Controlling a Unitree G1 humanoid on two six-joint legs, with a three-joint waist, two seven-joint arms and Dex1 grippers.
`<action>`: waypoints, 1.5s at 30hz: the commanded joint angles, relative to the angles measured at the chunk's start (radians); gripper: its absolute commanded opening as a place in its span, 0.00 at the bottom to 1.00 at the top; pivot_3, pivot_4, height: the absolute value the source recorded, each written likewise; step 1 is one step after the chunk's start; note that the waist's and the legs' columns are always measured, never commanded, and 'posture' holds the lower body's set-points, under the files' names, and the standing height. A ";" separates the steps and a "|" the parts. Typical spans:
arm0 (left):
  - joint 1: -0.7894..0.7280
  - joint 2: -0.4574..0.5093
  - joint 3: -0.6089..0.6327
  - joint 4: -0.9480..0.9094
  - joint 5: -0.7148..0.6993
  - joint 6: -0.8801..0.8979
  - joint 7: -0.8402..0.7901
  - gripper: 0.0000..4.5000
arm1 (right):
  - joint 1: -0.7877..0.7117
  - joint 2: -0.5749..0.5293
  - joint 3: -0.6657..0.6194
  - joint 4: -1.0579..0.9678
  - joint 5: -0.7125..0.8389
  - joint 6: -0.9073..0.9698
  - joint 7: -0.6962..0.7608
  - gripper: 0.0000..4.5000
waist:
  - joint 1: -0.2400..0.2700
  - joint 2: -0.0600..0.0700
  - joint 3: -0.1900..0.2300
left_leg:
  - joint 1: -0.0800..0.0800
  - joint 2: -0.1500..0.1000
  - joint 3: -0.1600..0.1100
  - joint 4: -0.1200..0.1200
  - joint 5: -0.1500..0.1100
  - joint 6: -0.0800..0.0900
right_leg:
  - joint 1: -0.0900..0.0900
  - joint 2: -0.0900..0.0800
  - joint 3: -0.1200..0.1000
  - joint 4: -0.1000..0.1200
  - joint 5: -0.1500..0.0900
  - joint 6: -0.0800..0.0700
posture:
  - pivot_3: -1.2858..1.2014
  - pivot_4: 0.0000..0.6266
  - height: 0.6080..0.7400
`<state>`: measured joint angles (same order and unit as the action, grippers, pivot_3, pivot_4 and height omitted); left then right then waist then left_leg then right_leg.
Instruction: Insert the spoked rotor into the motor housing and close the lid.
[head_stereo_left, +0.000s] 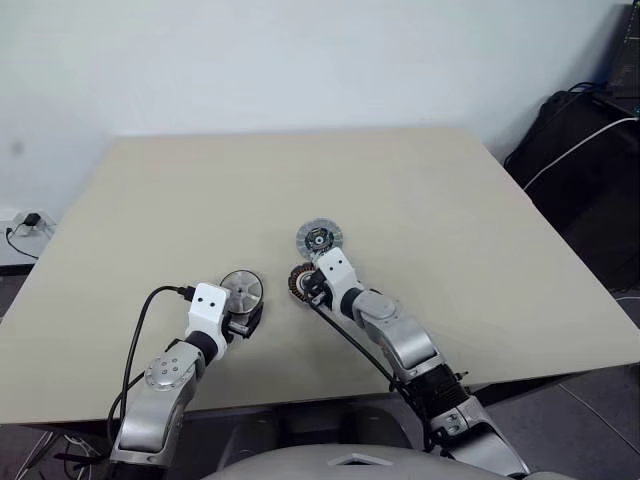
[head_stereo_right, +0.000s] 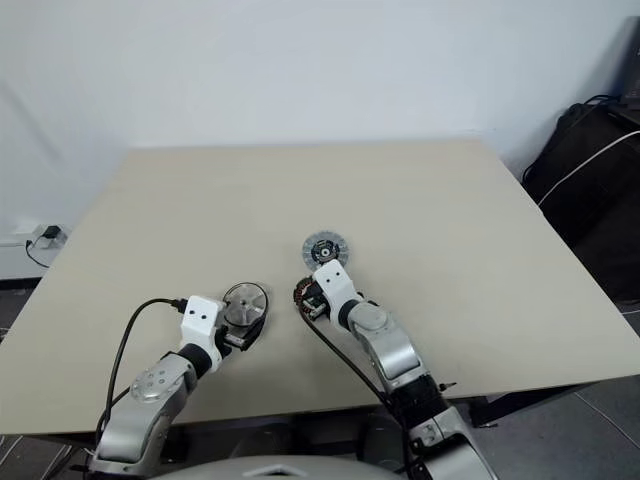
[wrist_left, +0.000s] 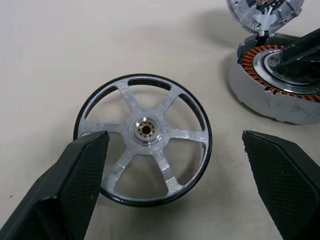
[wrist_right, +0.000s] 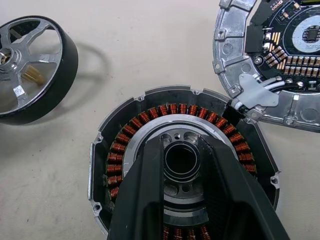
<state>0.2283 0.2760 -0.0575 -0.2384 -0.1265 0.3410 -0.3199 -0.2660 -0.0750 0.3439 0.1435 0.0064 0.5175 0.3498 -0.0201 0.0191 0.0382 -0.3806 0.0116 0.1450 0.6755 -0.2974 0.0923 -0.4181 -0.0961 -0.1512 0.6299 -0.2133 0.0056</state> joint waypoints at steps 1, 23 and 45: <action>-0.011 -0.005 0.008 -0.038 -0.001 -0.019 0.003 1.00 | -0.021 0.007 -0.019 0.006 -0.004 -0.022 -0.004 0.15 | -0.001 0.000 0.000 | 0.000 0.000 0.000 0.000 0.000 0.000 | 0.000 0.000 0.000 0.000 0.000 0.000 | 0.52 0.00 1.00; 0.003 -0.012 0.012 -0.039 -0.003 -0.020 0.009 1.00 | 0.112 -0.099 -0.107 -0.356 0.044 0.134 -0.010 0.01 | 0.007 0.000 0.000 | 0.000 0.000 0.000 -0.002 0.001 -0.001 | -0.002 -0.001 0.000 0.000 0.000 -0.001 | 0.52 0.00 1.00; -0.160 -0.201 0.246 0.152 -0.255 0.137 0.120 1.00 | 0.118 -0.110 -0.071 -0.447 0.058 0.131 0.015 0.01 | 0.009 -0.007 -0.002 | 0.000 0.000 -0.002 0.000 0.000 0.000 | 0.001 0.000 -0.001 0.000 0.001 0.001 | 0.52 0.00 1.00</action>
<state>0.0931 0.0787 0.1728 -0.0819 -0.3546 0.4591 -0.1983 -0.1412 -0.1847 0.2949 -0.2570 0.0567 0.6578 0.3700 -0.0107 0.0126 0.0361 -0.3807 0.0114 0.1431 0.6757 -0.2970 0.0923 -0.4166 -0.0960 -0.1522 0.6300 -0.2124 0.0068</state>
